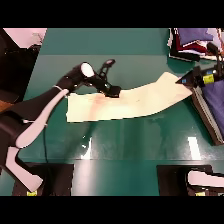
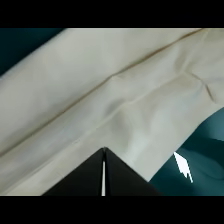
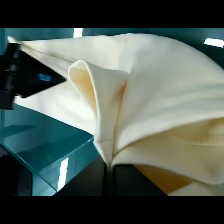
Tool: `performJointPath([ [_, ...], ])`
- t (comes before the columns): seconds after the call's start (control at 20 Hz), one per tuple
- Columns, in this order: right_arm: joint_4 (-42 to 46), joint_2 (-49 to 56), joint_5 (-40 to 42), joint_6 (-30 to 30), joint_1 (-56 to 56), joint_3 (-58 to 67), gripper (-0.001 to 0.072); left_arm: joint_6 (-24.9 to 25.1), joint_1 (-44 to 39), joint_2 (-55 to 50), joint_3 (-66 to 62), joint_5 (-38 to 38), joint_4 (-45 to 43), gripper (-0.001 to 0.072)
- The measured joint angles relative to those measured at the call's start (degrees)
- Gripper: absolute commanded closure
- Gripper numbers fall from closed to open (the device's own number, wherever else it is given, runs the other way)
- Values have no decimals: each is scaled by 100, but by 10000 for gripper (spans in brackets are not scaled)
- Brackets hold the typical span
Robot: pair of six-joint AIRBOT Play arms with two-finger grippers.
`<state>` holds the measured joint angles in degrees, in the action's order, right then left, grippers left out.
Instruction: Fold the shirts.
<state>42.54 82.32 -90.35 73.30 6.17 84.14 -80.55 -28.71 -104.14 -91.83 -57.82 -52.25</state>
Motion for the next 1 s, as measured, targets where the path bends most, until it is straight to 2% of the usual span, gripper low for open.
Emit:
performJointPath([
  [0.45, -92, -94, -50, 461, -1377, 1580, 701, -181, -348, -553, -229, 177, 4, 683],
  [0.75, -74, -94, 227, 509, -1926, 1921, 701, -199, -367, -577, -256, 190, -15, 683],
  [1.0, -61, -94, 315, 470, -2050, 1969, 701, -205, -317, -404, -380, -136, -284, 683],
])
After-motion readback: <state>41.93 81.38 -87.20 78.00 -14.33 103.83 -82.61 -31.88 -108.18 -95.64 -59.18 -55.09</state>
